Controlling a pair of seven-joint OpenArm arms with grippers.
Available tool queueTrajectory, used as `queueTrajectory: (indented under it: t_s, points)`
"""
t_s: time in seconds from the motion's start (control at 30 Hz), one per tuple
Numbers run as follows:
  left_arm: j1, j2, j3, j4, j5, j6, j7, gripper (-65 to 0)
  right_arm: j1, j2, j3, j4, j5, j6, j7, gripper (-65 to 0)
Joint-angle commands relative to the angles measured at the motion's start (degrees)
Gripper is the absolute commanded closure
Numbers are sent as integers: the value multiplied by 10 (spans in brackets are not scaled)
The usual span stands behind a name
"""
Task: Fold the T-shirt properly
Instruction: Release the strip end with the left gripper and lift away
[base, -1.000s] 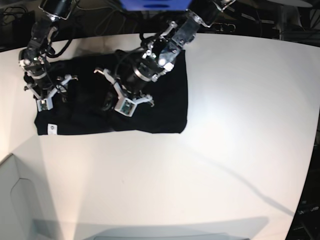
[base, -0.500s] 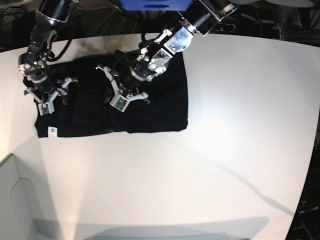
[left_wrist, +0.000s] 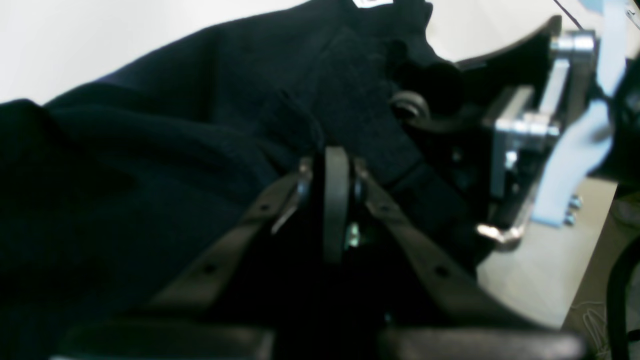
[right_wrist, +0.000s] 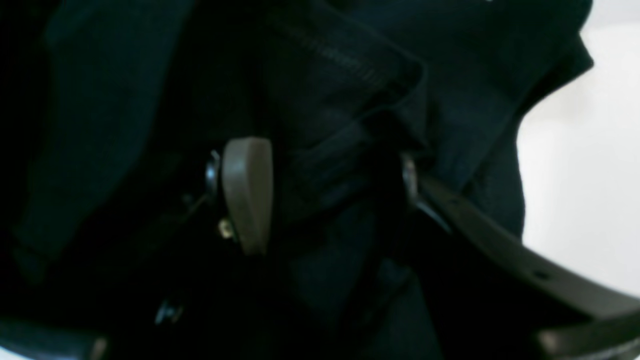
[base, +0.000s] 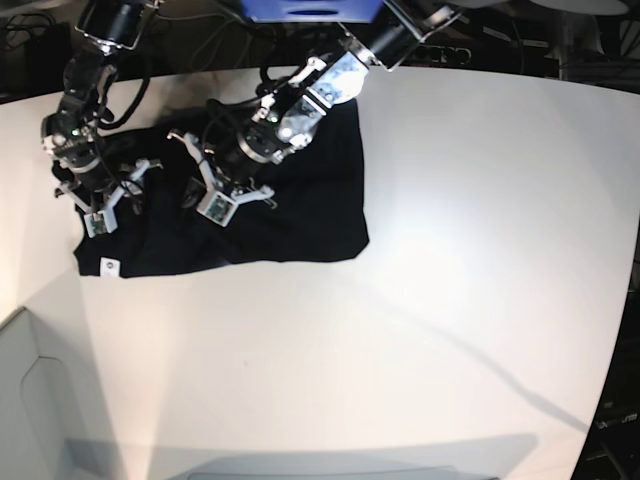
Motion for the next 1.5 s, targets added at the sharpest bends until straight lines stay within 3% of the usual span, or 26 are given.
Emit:
queueTrajectory:
  t_s: [0.0,0.2,0.27,0.33,0.5,0.6,0.73,0.87,1.03,1.3,1.47]
  points:
    - [-7,10,1,25,-4,-6,-18,0,5,6,0,7,3,8,7,-327]
    - [-12,11,-1,37,-1,-6,-14,-2,6,6,1,7,3,8,7,-327]
    - [-23,13,1,23,-4,-5,-11,-38,7,7,3,7,3,8,8,-327]
    - [-23,19,0,15,-4,-5,16,-139,7,12,3,13,3,8,10,-327]
    - [-20,13,1,47,-4,-6,54,-479,7,23,24,23,3,8,11,-328]
    - [-5,-11,-4,109,-4,-6,54,-568,7,21,50,44,4,8,11,-329]
    - [19,-69,-23,213,-5,-6,54,-577,7,22,55,78,4,8,8,-329]
    - [82,-119,-108,279,-5,-6,54,-577,-4,13,53,129,6,8,7,-330]
    - [124,-125,-232,218,-6,-11,54,-577,-20,-46,4,198,7,8,7,-330]
    - [101,-156,-243,145,-141,-11,54,-577,-62,-94,-199,233,4,8,6,-330]
    - [100,-176,-243,146,-181,-10,54,-577,-82,-99,-230,188,3,8,6,-329]
